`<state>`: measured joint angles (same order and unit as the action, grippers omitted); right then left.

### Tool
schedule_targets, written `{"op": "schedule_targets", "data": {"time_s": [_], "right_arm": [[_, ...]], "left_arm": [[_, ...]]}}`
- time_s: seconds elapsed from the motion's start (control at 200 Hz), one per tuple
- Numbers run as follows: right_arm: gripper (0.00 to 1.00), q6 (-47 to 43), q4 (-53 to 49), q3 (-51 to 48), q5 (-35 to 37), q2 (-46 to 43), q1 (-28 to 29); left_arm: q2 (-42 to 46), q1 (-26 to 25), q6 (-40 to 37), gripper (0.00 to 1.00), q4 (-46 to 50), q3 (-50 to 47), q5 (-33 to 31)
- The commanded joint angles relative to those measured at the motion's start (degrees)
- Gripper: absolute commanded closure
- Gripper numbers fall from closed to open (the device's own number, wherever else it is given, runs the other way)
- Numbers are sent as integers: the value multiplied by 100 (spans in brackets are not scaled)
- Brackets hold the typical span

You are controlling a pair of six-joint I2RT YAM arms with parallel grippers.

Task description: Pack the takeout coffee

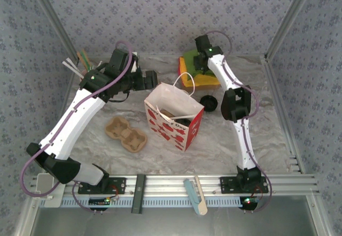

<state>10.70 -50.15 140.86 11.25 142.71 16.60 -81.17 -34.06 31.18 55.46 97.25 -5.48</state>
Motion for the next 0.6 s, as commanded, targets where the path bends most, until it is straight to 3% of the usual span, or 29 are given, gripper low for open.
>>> {"op": "schedule_targets", "data": {"time_s": [0.0, 0.595], "right_arm": [[62, 147, -229, -50, -90, -449, -91], [62, 472, -266, -651, -600, -1555, -257]], "left_arm": [[-39, 29, 29, 0, -97, 180, 81], [142, 23, 72, 0, -369, -78, 230]]}}
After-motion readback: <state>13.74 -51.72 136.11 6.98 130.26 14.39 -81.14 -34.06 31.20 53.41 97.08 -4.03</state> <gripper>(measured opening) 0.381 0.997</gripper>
